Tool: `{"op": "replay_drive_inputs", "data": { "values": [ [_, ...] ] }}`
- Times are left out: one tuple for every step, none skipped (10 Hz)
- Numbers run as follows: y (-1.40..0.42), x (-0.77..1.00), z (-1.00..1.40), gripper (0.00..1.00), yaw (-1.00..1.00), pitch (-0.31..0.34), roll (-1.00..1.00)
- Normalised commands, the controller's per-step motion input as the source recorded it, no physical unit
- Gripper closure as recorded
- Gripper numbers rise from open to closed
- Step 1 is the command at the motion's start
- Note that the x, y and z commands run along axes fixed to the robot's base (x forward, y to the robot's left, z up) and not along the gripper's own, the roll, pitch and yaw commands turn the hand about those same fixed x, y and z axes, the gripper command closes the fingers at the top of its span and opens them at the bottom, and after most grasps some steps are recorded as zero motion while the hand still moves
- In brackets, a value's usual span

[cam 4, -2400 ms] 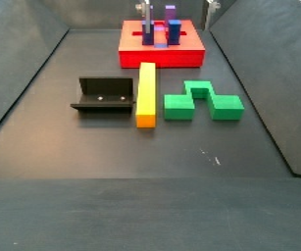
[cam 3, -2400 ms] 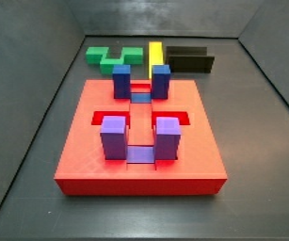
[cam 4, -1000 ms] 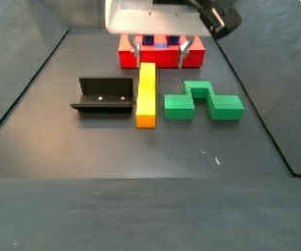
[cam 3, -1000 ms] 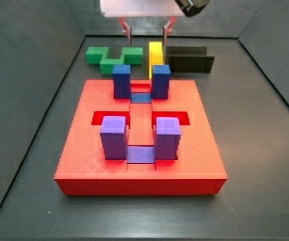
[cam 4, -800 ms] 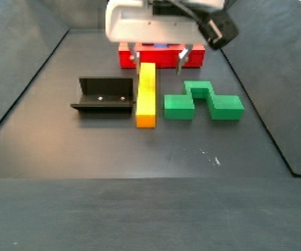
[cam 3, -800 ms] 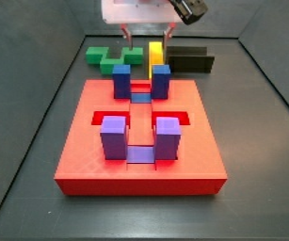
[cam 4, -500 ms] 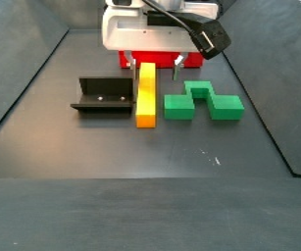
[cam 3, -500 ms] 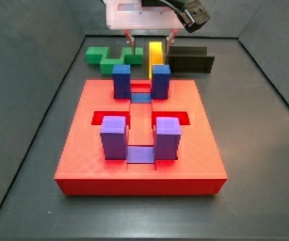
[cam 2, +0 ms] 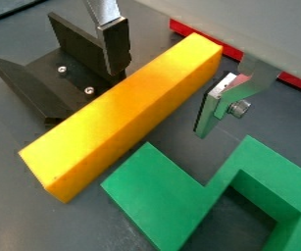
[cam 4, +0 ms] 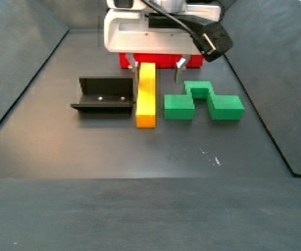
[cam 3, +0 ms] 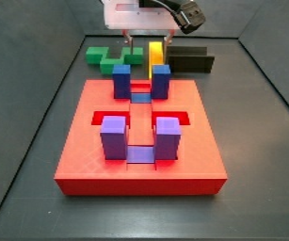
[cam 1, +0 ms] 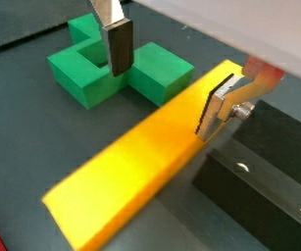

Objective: Pick up the yellow object. Move up. Move to above the board. Insert the yellow object.
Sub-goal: Pick up the yellow object.

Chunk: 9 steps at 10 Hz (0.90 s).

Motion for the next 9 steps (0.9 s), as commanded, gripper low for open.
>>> {"op": "replay_drive_inputs", "data": {
  "values": [
    [0.00, 0.23, -0.09, 0.00, 0.00, 0.000, 0.04],
    [0.00, 0.04, -0.13, 0.00, 0.00, 0.000, 0.08],
    [0.00, 0.00, -0.09, 0.00, 0.00, 0.000, 0.06],
    [0.00, -0.15, -0.02, 0.00, -0.09, 0.000, 0.01],
    [0.00, -0.13, -0.05, 0.00, -0.08, 0.000, 0.00],
    [0.00, 0.00, -0.13, 0.00, 0.00, -0.030, 0.00],
    [0.00, 0.00, -0.13, 0.00, 0.00, -0.031, 0.00],
    [0.00, 0.00, -0.13, 0.00, 0.00, -0.027, 0.00],
    [0.00, 0.07, -0.21, 0.00, 0.00, -0.053, 0.00]
  ]
}}
